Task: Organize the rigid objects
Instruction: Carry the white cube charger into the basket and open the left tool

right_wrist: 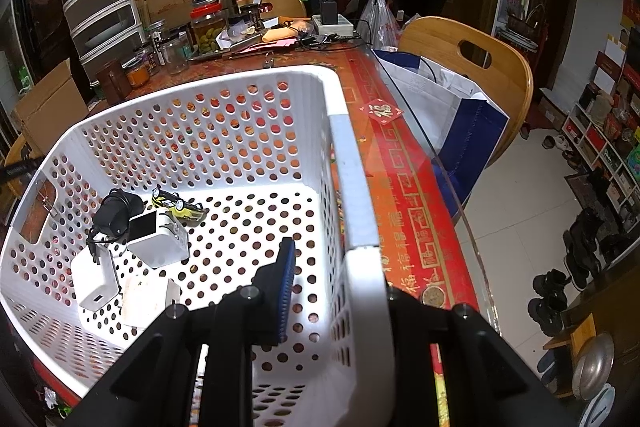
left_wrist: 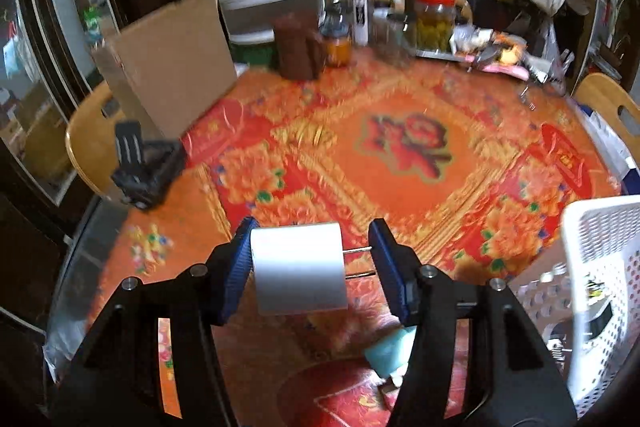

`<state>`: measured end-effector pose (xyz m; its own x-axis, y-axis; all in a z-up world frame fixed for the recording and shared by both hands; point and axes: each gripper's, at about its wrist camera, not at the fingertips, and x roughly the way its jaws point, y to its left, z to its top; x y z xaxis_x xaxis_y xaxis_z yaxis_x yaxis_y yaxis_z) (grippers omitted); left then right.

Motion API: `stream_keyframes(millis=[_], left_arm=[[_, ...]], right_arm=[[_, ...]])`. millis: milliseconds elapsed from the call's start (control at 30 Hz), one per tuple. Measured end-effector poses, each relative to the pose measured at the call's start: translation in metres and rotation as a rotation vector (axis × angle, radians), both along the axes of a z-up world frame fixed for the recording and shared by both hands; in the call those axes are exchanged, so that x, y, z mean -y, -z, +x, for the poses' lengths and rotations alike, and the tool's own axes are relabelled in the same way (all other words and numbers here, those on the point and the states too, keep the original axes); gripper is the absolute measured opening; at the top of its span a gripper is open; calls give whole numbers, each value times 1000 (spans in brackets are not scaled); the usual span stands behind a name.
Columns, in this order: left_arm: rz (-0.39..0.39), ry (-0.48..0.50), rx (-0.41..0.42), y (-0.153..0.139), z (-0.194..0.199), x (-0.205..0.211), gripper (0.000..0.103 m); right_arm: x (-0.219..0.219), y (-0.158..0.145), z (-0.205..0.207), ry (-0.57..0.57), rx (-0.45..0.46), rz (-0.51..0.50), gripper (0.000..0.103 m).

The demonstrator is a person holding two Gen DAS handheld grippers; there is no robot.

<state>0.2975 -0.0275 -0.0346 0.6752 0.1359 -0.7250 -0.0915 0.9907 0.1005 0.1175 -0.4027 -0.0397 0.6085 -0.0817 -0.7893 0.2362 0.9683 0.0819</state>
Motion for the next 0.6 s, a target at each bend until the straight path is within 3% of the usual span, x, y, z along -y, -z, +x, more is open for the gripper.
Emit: stream_keyframes(millis=[200, 600], left_arm=[[4, 69, 34, -32, -13, 27, 54], [31, 166, 66, -60, -40, 98, 55]], right_arm=[[0, 0, 1, -5, -1, 0, 24], [-1, 2, 0, -34, 0, 3, 24]])
